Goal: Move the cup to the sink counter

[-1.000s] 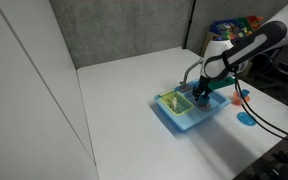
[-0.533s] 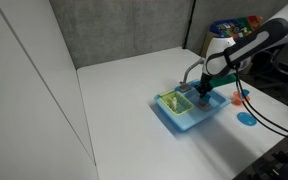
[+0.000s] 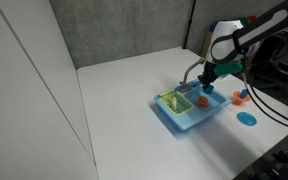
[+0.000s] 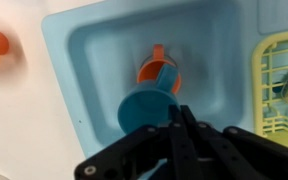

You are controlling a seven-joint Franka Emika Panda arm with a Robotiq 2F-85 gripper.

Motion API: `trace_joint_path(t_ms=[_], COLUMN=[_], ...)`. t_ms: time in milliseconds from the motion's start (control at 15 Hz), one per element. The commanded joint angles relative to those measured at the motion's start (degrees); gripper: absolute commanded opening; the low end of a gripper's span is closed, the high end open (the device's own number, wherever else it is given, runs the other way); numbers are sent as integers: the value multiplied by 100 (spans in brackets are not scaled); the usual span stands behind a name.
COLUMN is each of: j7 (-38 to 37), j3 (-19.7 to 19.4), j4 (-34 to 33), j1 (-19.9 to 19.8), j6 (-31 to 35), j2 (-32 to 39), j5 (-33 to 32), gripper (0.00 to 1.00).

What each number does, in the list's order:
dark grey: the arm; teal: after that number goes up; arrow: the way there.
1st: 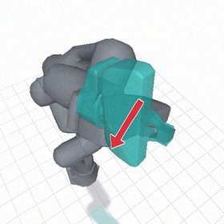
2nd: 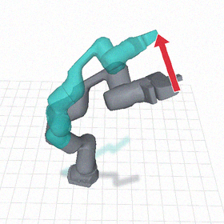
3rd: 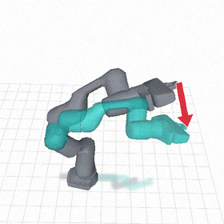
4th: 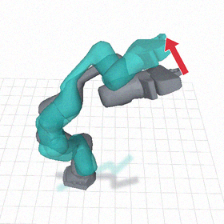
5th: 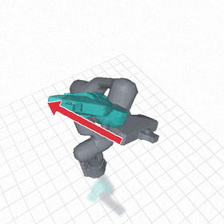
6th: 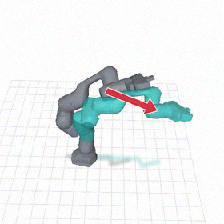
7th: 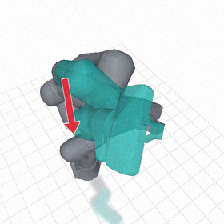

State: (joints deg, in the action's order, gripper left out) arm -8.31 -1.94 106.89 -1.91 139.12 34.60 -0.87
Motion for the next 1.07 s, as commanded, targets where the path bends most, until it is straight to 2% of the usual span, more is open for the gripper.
trace_joint_path(t_ms=[0,600,1000], j7=[136,306,265], j3=[-46,80,257], j4=[554,2344,3164], j1=[89,401,617], j6=[-219,15,728], j2=[-701,-2127,-2385], j5=[-34,-374,-609], gripper=[3,3,3])
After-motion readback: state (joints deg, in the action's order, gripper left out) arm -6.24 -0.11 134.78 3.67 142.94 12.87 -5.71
